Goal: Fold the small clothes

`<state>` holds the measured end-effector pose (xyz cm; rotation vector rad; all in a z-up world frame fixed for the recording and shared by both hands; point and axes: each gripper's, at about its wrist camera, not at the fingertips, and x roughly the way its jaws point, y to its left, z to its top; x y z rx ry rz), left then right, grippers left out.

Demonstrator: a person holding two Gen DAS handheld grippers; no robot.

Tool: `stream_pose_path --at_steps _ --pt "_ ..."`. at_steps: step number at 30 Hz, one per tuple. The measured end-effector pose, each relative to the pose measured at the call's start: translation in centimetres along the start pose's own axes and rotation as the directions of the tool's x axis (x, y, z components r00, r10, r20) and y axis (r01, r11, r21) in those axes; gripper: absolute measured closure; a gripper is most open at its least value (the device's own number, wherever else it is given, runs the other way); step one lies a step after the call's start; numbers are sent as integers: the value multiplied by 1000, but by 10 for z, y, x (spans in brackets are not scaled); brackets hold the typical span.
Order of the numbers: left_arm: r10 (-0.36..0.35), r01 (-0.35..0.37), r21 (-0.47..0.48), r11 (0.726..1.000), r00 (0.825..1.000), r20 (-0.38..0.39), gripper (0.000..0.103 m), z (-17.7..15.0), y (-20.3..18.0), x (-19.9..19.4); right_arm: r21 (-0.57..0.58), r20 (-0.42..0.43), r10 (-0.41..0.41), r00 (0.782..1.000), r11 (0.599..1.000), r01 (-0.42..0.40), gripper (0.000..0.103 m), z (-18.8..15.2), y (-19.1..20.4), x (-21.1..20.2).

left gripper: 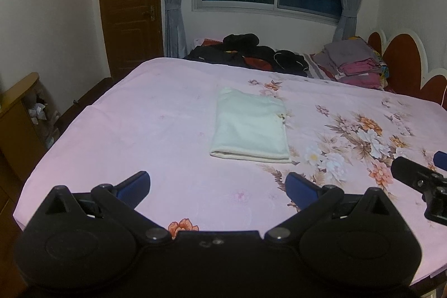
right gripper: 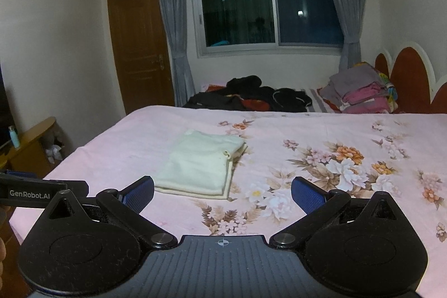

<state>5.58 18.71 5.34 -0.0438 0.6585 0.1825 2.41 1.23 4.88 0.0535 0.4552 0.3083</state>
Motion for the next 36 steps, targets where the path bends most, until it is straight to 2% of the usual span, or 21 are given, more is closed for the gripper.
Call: stream_pose_path --at_steps 36 --pt "-3 3 -6 1000 1000 -6 0 -1 10 -3 2 -7 16 1000 1000 -16 0 -1 6 4"
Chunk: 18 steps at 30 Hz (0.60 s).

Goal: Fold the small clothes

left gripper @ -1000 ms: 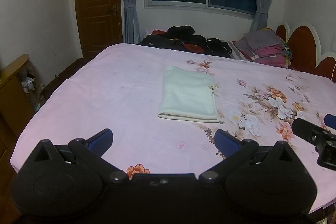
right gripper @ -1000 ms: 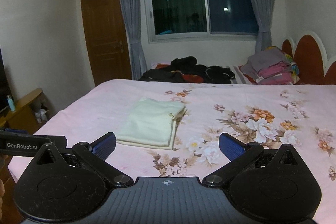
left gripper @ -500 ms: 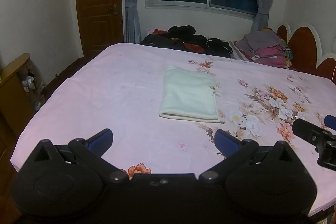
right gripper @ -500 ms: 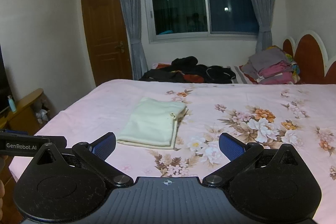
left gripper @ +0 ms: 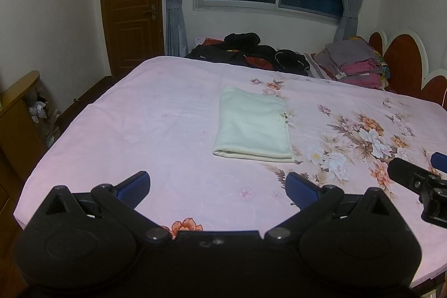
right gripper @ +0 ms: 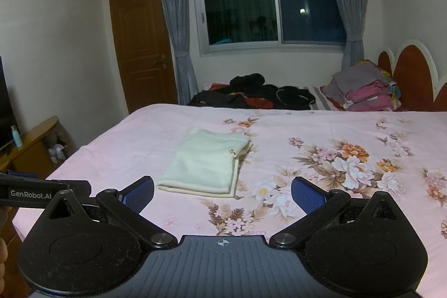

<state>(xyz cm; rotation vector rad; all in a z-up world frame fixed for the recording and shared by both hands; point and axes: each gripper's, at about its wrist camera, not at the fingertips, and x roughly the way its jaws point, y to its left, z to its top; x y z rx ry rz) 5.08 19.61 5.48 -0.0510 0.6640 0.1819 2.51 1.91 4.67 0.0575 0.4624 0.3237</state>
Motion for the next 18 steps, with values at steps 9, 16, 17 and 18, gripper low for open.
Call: stream_pose_path --at_steps 9,16,17,18 --pt "-1 1 2 1000 1000 -11 0 3 2 5 4 -7 2 1000 1000 -2 0 0 -2 5" --pt "1 -1 11 1000 1000 -19 0 5 0 10 9 -16 6 1000 1000 -6 0 0 -4 11" --pt "0 0 12 1000 1000 -21 0 5 0 11 10 -16 5 1000 1000 -5 0 0 -5 12" --pt "-1 1 12 1000 1000 -24 0 6 -1 12 10 -17 6 1000 1000 -6 0 0 -5 12"
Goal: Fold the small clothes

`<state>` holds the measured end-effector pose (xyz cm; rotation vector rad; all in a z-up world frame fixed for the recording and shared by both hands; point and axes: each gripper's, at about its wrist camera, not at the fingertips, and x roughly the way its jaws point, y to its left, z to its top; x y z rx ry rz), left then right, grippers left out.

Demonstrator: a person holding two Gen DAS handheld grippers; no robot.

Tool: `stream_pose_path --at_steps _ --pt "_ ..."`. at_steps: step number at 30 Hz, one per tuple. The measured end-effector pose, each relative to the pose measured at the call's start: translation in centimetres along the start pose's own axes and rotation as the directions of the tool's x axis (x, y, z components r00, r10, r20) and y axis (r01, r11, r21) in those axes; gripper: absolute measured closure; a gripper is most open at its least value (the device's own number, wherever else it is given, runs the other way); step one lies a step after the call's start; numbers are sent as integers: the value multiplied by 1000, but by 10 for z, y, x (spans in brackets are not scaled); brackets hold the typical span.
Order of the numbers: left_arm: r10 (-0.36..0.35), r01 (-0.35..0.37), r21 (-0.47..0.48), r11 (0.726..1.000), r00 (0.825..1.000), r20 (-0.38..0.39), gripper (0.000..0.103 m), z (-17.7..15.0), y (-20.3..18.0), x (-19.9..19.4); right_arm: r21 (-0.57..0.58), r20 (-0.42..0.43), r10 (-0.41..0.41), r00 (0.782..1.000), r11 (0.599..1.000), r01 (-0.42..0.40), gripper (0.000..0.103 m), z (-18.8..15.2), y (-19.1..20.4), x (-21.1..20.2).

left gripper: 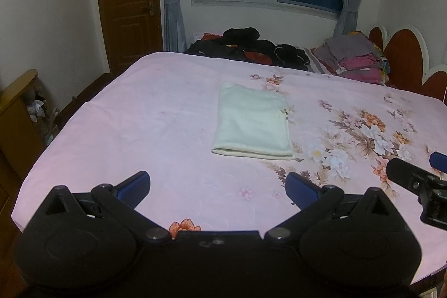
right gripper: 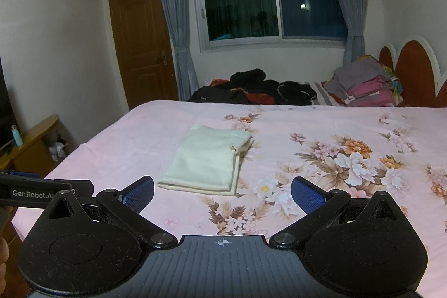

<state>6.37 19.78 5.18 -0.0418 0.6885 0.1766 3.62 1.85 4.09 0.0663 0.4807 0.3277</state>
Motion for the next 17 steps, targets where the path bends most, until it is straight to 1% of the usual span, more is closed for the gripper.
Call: stream_pose_path --at_steps 4,9,11,12,13,17 --pt "-2 2 0 1000 1000 -5 0 2 0 5 4 -6 -1 1000 1000 1 0 0 -1 4" --pt "-21 21 4 1000 1000 -17 0 4 -2 13 9 -18 -3 1000 1000 3 0 0 -3 10" --pt "-26 26 15 1000 1000 -12 0 5 -3 17 14 -23 -6 1000 1000 6 0 0 -5 13" --pt "-27 27 29 999 1000 -2 2 6 -5 19 17 -25 -6 1000 1000 7 0 0 -6 15" --pt "-23 23 40 999 1000 7 5 6 -6 21 20 -29 -7 1000 1000 8 0 0 -7 17" --pt "10 -11 63 998 1000 17 5 13 -12 35 26 -45 -15 999 1000 17 0 -1 -11 26"
